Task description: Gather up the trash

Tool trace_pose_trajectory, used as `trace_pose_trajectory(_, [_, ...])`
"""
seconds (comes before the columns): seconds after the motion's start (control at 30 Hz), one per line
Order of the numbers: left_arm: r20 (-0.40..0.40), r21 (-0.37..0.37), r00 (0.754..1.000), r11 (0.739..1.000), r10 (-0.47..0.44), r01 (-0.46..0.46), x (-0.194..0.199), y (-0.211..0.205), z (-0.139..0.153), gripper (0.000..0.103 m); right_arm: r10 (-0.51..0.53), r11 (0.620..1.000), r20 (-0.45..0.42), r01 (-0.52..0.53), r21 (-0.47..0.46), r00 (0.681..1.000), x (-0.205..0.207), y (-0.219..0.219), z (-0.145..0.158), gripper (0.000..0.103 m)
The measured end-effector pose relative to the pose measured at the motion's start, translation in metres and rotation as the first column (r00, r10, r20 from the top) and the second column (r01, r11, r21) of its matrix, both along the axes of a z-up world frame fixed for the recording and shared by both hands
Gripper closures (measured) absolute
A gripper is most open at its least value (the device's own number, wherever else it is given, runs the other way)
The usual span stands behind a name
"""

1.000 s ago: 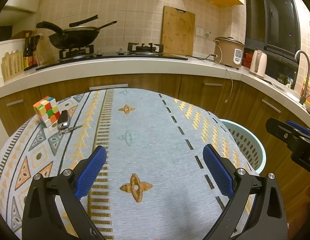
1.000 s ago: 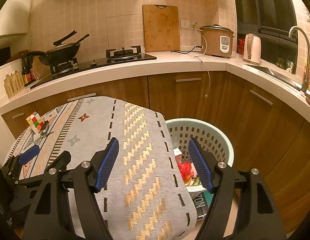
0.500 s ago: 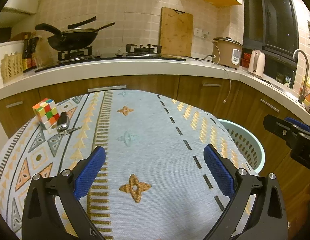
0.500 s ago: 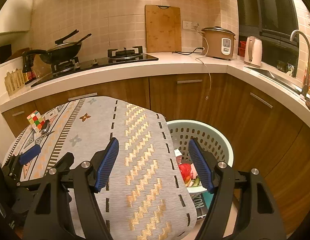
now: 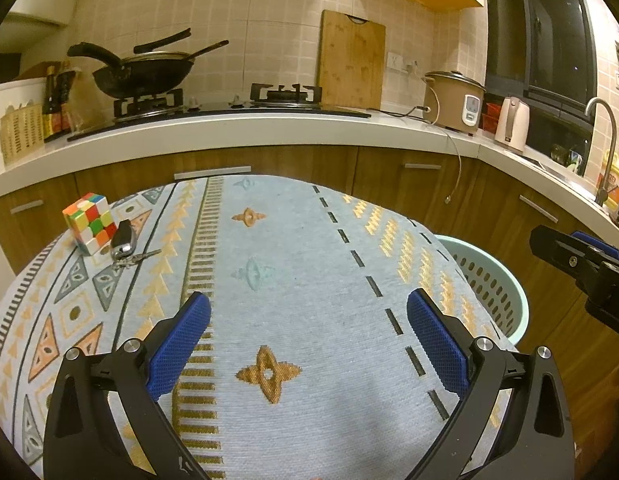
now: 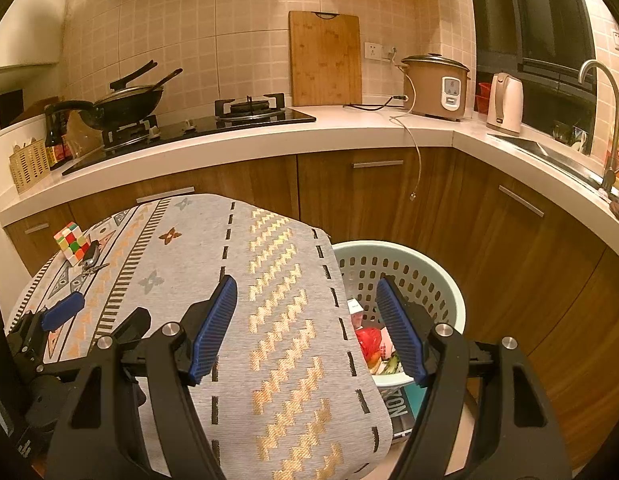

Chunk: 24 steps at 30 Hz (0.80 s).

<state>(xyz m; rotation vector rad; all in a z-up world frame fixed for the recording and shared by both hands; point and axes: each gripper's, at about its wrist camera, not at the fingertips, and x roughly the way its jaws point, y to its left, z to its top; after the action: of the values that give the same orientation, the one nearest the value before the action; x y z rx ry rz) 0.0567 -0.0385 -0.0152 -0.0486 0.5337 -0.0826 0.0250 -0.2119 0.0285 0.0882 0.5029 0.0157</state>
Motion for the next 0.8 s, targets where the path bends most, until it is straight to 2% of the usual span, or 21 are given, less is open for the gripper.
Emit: trace_pose_trajectory(0.8, [-0.01,-0.012,1.0,1.0,0.0,0.0,0.0009,0.002,-0.0009,0.008,0.005,1.0,0.008,-0.005,-0.01,1.0,0.0011,-0.0012,0.0035,0.033])
